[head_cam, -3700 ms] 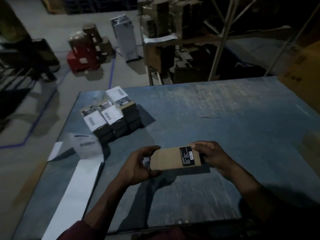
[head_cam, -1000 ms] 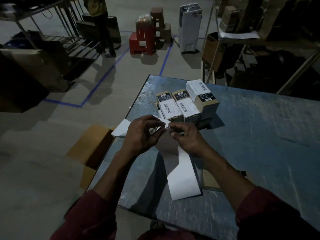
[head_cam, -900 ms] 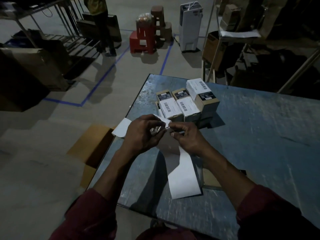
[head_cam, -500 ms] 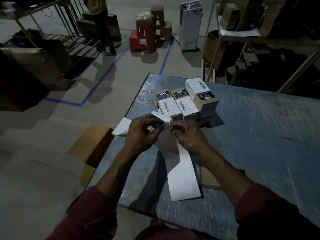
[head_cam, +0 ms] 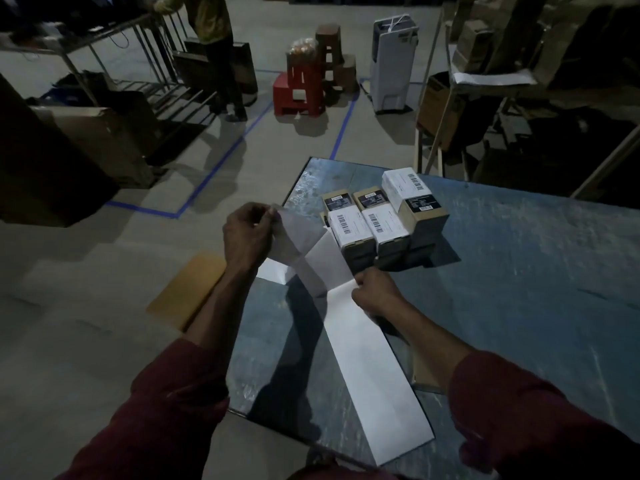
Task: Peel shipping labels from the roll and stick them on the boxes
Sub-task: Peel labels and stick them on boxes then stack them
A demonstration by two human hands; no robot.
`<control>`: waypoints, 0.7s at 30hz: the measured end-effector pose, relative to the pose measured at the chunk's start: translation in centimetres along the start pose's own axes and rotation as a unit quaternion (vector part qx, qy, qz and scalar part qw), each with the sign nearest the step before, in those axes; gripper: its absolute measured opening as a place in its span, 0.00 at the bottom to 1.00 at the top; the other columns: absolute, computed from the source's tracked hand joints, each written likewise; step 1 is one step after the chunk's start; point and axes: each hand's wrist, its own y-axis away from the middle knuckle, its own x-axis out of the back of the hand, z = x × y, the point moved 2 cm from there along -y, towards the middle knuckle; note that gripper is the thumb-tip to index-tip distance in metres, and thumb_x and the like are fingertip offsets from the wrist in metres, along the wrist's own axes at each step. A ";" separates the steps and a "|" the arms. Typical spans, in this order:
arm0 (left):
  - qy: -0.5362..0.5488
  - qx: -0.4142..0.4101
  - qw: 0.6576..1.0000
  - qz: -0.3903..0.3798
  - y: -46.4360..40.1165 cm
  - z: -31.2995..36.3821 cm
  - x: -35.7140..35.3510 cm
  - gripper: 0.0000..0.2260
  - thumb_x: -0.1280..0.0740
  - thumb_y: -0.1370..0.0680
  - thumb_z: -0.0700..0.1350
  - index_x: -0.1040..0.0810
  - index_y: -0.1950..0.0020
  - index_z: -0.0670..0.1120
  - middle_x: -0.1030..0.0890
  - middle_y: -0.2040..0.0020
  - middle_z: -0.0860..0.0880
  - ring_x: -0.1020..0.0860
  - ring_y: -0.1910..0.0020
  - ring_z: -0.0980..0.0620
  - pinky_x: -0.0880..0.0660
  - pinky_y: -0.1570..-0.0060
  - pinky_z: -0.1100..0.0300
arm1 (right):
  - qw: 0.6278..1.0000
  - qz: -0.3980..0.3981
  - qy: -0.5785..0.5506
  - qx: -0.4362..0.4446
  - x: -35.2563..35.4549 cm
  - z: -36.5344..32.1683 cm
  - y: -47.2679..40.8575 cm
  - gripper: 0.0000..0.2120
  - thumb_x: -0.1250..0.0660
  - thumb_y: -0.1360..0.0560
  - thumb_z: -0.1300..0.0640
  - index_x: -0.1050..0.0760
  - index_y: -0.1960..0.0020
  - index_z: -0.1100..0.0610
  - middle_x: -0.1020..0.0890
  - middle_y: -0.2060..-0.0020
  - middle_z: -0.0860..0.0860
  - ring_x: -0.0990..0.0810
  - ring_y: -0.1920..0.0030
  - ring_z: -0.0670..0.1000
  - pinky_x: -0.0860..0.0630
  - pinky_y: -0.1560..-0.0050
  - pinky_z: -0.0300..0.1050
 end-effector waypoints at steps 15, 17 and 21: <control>-0.046 -0.279 0.950 0.134 3.7 5.1 -0.6 0.07 0.31 0.18 0.46 0.15 0.48 0.45 0.14 0.55 0.48 0.18 0.59 0.50 0.22 0.60 0.54 | 0.993 0.094 -0.063 -0.029 0.4 -0.9 1.7 0.13 0.32 0.21 0.49 0.18 0.49 0.59 0.15 0.49 0.60 0.17 0.46 0.63 0.27 0.53 0.48; -0.107 -0.366 0.919 0.105 7.0 4.2 -2.7 0.04 0.30 0.19 0.41 0.15 0.48 0.43 0.14 0.53 0.45 0.17 0.57 0.44 0.23 0.58 0.51 | 0.972 0.117 -0.199 -0.039 2.1 -0.8 2.6 0.21 0.36 0.18 0.42 0.19 0.56 0.58 0.14 0.54 0.58 0.16 0.49 0.62 0.24 0.52 0.49; -0.145 -0.475 0.867 0.036 14.0 3.0 -6.5 0.04 0.29 0.20 0.39 0.13 0.49 0.42 0.14 0.52 0.43 0.19 0.57 0.42 0.28 0.57 0.51 | 0.860 0.085 -0.493 -0.101 6.6 0.4 7.4 0.26 0.37 0.21 0.32 0.16 0.48 0.54 0.12 0.52 0.54 0.14 0.52 0.56 0.18 0.53 0.53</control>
